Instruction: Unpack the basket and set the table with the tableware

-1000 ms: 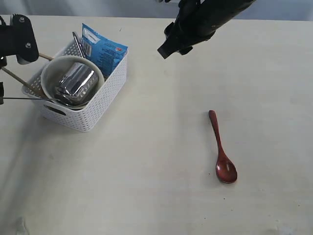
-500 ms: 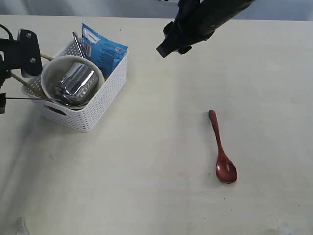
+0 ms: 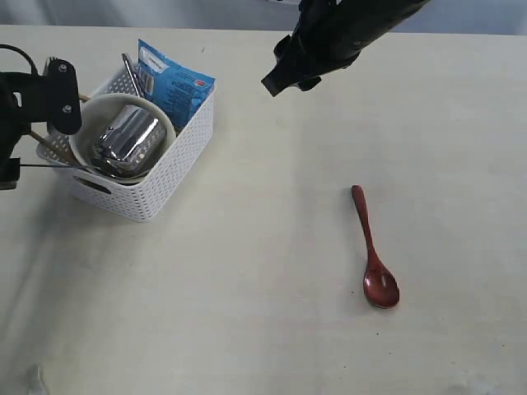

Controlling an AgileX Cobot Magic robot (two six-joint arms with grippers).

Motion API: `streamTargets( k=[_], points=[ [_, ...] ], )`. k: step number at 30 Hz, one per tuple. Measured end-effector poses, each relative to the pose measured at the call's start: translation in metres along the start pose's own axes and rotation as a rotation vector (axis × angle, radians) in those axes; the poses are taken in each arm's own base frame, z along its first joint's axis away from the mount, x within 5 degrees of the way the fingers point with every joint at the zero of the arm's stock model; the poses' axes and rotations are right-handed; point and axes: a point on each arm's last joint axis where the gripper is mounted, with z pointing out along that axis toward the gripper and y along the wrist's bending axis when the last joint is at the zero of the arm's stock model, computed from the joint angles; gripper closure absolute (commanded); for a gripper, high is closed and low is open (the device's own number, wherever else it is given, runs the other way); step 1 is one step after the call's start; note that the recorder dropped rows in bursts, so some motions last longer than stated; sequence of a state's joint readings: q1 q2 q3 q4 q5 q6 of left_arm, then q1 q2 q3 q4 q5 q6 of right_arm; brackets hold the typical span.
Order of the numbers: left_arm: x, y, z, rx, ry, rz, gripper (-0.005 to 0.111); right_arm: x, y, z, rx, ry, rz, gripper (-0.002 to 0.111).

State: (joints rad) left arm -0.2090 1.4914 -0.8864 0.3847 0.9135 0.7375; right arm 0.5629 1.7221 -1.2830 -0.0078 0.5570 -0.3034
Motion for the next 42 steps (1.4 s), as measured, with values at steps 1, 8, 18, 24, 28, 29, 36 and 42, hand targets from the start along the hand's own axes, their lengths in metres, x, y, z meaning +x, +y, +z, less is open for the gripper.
streamTargets(
  k=[1, 8, 18, 24, 28, 29, 36, 42],
  points=[
    [-0.0003, 0.0007, 0.0004, -0.007, -0.001, 0.004, 0.053, -0.0002, -0.0001, 0.0000, 0.001, -0.002, 0.000, 0.054],
    [-0.0005, 0.0026, 0.0003, -0.027, -0.003, 0.015, 0.053, -0.0006, -0.0001, 0.0000, 0.002, -0.006, 0.001, 0.054],
    [-0.0005, 0.0026, 0.0003, -0.027, -0.003, 0.015, 0.084, -0.0008, 0.0001, 0.0000, -0.001, -0.009, 0.007, 0.054],
    [-0.0003, 0.0025, 0.0003, -0.026, -0.001, 0.015, 0.087, -0.0008, 0.0001, 0.0000, -0.001, -0.009, 0.007, 0.054],
    [-0.0002, 0.0023, 0.0003, -0.025, 0.000, 0.015, 0.089, -0.0010, 0.0001, 0.0000, -0.001, -0.011, 0.007, 0.054],
    [0.0001, 0.0020, 0.0003, -0.021, 0.004, 0.015, 0.090, -0.0012, 0.0000, 0.0000, 0.000, -0.013, 0.007, 0.054],
    [0.0028, -0.0005, 0.0003, 0.006, 0.034, 0.026, 0.107, -0.0031, -0.0006, -0.0001, 0.006, -0.034, 0.007, 0.054],
    [0.0028, -0.0012, 0.0001, 0.011, 0.037, 0.025, 0.107, -0.0040, -0.0009, -0.0001, 0.010, -0.044, 0.007, 0.054]
  ],
)
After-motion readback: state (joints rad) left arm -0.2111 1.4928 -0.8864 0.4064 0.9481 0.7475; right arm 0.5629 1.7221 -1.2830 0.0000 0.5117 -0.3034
